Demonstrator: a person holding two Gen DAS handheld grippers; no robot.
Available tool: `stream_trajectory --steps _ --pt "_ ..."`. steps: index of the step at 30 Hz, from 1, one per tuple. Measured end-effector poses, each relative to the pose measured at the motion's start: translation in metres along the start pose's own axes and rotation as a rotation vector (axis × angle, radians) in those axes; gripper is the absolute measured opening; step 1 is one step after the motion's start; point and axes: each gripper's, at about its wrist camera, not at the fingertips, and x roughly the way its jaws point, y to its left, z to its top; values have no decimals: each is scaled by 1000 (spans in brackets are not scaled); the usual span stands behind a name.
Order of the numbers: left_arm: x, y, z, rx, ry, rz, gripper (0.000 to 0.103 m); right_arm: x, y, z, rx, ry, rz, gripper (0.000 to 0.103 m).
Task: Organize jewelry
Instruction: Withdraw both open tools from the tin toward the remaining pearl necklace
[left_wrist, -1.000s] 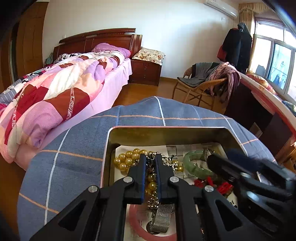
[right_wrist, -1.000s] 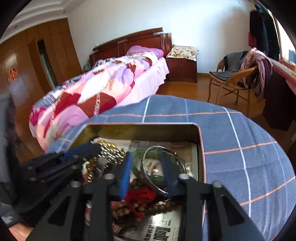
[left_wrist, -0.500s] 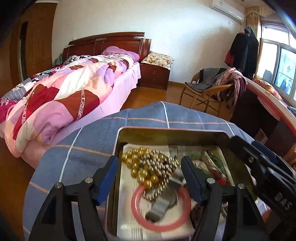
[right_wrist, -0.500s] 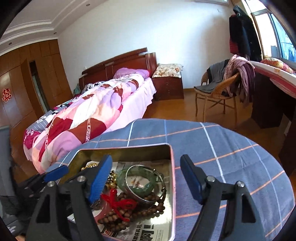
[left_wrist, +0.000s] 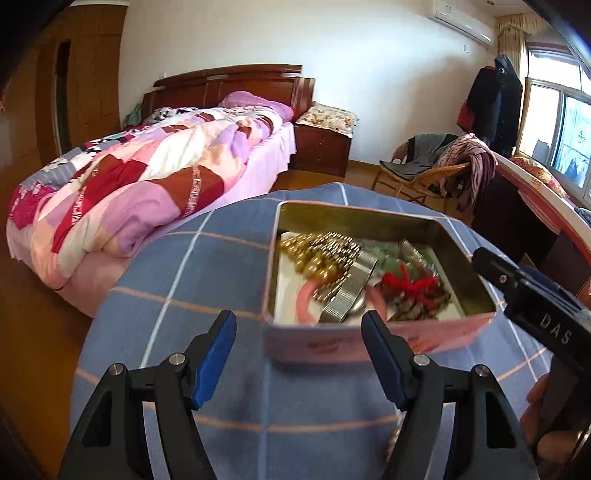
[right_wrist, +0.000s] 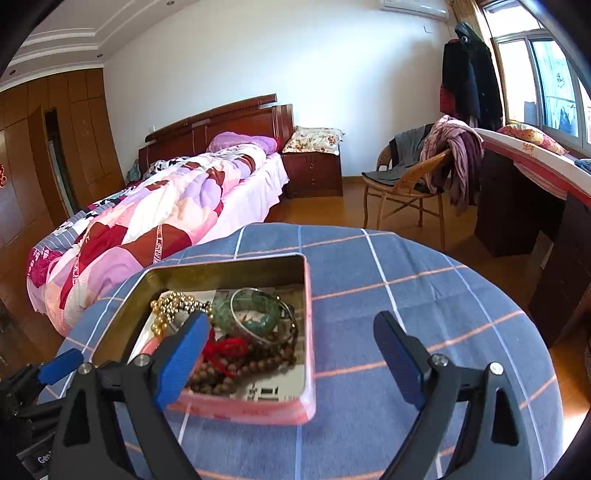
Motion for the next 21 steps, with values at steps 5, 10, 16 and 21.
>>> stream_trajectory --steps 5,10,16,21 --pt "-14 5 -8 -31 -2 -11 70 -8 6 -6 -34 -9 -13 93" --pt "-23 4 -22 -17 12 -3 70 -15 11 -12 -52 -15 -21 93" --pt "-33 2 -34 -19 21 0 70 -23 12 -27 -57 -3 -29 93" --pt "-39 5 -41 -20 32 -1 70 -30 12 -31 -40 9 -28 93"
